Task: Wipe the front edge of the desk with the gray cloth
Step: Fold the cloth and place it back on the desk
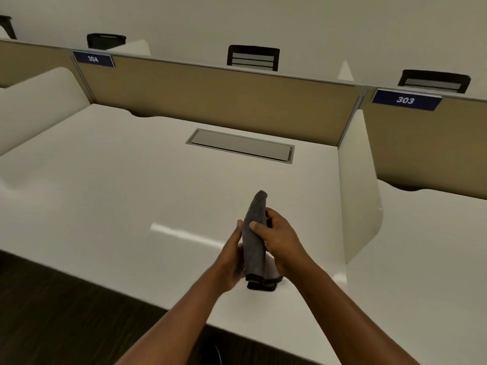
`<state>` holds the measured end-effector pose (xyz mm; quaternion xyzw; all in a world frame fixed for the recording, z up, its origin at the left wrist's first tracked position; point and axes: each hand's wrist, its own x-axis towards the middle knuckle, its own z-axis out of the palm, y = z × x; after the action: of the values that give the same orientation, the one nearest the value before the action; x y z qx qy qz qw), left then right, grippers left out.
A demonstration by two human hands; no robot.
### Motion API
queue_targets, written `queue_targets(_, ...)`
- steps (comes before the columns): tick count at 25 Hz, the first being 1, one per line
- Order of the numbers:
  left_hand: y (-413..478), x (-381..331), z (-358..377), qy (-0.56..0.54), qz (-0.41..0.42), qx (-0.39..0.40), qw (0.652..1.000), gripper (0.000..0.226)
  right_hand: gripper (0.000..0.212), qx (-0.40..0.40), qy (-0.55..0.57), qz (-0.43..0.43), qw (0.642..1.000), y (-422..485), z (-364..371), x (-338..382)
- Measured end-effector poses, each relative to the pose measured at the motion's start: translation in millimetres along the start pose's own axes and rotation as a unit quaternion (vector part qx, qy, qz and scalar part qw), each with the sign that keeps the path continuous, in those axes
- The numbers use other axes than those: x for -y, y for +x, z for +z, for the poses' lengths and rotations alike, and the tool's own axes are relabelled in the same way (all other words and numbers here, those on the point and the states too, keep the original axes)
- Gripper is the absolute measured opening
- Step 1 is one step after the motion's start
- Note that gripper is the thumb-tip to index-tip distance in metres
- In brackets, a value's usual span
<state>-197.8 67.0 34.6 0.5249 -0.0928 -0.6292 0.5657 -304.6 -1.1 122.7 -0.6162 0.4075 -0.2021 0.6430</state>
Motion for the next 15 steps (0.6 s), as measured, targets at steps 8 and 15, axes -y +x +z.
queue_targets(8,52.0,-89.9,-110.6,-0.166,-0.01,0.057,0.984,0.065,0.027,0.001,0.206,0.118,0.971,119.2,63.3,7.7)
queue_targets(15,98.3,-194.0,-170.9,0.248,0.096,-0.158,0.951,0.052,0.048,-0.061,0.133,0.14,0.979,216.6,104.2,0.0)
